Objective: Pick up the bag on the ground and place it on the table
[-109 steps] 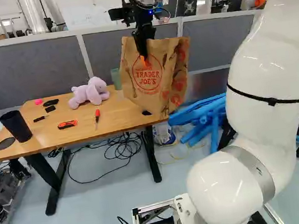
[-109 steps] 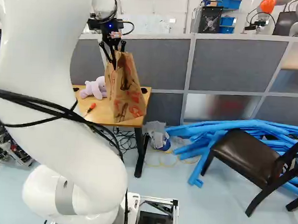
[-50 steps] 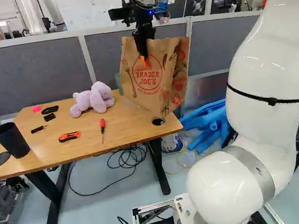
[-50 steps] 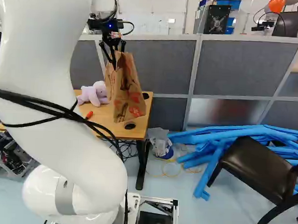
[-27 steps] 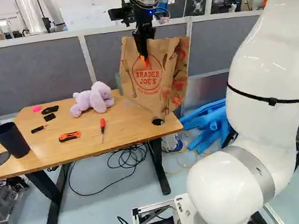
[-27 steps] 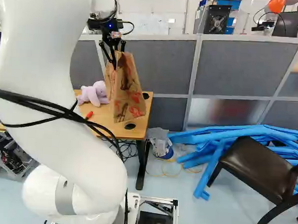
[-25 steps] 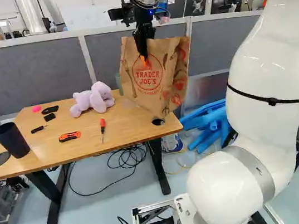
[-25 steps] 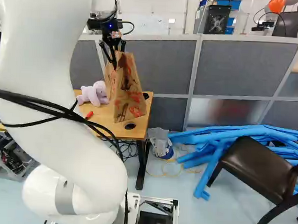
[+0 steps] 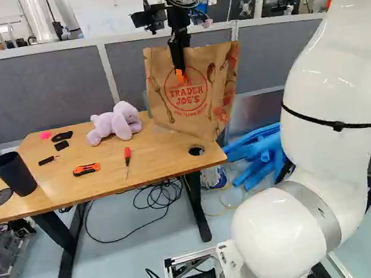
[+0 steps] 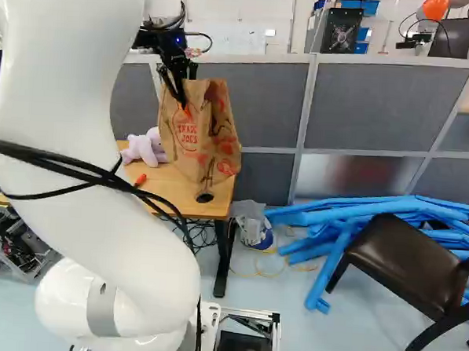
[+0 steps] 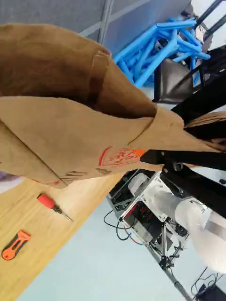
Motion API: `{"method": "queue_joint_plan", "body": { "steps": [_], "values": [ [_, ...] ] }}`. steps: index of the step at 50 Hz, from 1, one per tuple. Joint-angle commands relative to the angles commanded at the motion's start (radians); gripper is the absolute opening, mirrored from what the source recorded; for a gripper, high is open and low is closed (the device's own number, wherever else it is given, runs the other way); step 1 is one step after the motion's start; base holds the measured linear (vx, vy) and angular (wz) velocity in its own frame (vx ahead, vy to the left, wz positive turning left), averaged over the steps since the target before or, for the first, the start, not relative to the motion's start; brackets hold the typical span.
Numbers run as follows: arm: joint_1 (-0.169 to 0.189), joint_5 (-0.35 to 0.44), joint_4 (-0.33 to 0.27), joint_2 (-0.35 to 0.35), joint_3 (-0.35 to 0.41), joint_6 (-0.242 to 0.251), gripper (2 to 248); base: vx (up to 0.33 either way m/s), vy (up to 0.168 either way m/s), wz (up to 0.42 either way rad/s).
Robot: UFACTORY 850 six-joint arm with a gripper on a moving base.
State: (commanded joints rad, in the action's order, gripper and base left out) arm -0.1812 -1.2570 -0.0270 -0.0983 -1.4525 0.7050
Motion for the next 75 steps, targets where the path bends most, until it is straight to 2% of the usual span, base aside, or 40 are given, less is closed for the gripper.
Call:
{"method": "queue_joint_plan", "body": {
  "steps": [22, 38, 47, 75],
  "values": [
    [0.000, 0.000, -0.041, 0.000, 0.000, 0.231, 21, 0.000, 0.000, 0.000],
    [0.000, 0.000, -0.064, -0.030, 0.012, 0.393, 21, 0.000, 0.000, 0.000],
    [0.000, 0.000, -0.045, -0.052, 0.018, 0.417, 21, 0.000, 0.000, 0.000],
    [0.000, 0.000, 0.042, -0.125, 0.033, 0.420, 21, 0.000, 0.000, 0.000]
  ]
}}
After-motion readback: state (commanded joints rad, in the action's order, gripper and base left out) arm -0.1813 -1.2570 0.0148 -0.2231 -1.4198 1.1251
